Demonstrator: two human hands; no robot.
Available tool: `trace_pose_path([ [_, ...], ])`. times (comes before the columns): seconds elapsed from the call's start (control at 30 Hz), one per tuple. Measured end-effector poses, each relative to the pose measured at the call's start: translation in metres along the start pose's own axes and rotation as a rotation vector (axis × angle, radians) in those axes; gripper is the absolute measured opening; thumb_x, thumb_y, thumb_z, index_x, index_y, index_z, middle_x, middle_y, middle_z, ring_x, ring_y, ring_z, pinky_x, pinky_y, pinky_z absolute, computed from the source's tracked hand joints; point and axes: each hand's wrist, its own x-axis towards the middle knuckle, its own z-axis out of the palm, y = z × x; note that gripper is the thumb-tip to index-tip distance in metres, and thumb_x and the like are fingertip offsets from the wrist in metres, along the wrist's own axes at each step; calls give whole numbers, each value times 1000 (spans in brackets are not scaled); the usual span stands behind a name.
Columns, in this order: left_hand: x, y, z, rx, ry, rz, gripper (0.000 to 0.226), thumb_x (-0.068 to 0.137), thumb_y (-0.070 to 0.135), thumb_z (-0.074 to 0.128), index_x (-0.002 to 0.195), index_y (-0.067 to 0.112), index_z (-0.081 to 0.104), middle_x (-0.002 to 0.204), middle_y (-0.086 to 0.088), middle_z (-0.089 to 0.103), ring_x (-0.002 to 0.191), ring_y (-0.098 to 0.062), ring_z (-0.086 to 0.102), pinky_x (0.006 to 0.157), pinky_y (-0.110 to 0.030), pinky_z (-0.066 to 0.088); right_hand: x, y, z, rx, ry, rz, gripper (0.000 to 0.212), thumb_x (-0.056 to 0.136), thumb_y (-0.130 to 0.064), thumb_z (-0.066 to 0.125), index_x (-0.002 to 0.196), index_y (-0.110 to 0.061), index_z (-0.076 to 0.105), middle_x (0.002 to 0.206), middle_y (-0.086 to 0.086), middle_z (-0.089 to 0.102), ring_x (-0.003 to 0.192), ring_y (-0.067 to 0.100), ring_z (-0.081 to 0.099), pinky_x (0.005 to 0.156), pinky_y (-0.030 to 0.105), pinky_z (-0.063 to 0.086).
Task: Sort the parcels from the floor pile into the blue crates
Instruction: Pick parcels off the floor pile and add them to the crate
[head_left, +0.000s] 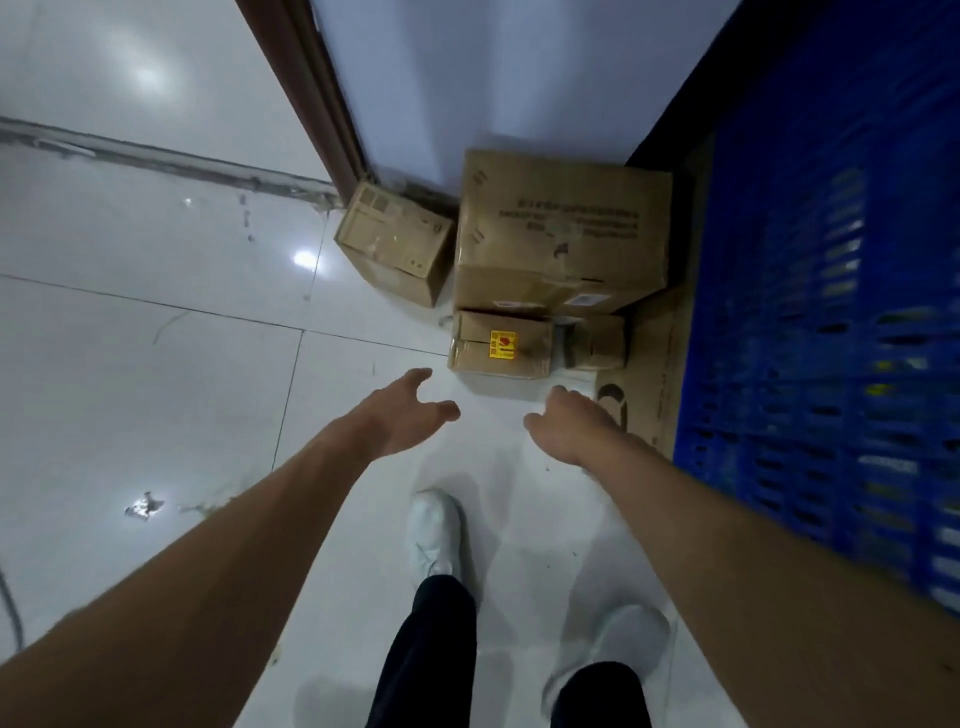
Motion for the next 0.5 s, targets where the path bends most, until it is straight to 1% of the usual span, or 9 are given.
trace_pose_path([
  [0.07,38,-11,15,-53,23,0,79,90,49,63,157,30,26,157,-5,43,142,-29,41,115,-43,36,41,1,15,40,11,29,63,100,-41,44,152,-8,32,148,14,45,127,36,50,86,36,42],
  [0.17,92,-22,34,-99,10,31,86,88,47,66,159,29,21,159,-5,38,142,-30,41,115,-47,38,96,8,32,94,33,56,71,100,-40,46,157,-9,19,153,16,38,130,37,48,98,41,46],
  [0.27,134,-31,42,-155,-8,44,100,77,47,70,159,34,14,162,-5,33,143,-27,40,115,-49,38,140,16,43,178,114,120,72,96,-30,49,157,-11,17,154,16,36,131,39,48,103,43,46],
  [0.33,159,-36,44,-198,23,36,101,80,41,71,160,33,10,164,-4,30,145,-26,39,116,-46,36,166,20,49,227,142,165,73,96,-24,50,158,-8,14,158,17,32,133,40,46,104,44,45],
  [0.4,172,-38,45,-244,46,36,97,87,33,71,161,31,9,165,-2,26,146,-25,37,116,-39,34,180,25,52,281,149,178,69,96,-25,51,156,-9,21,155,17,37,132,40,46,103,45,45],
  [0.5,184,-39,51,-279,16,57,88,93,18,67,162,30,13,166,0,25,147,-23,34,106,-30,34,196,29,59,378,173,167,58,94,-26,52,150,-16,36,143,14,49,123,37,51,98,43,46],
])
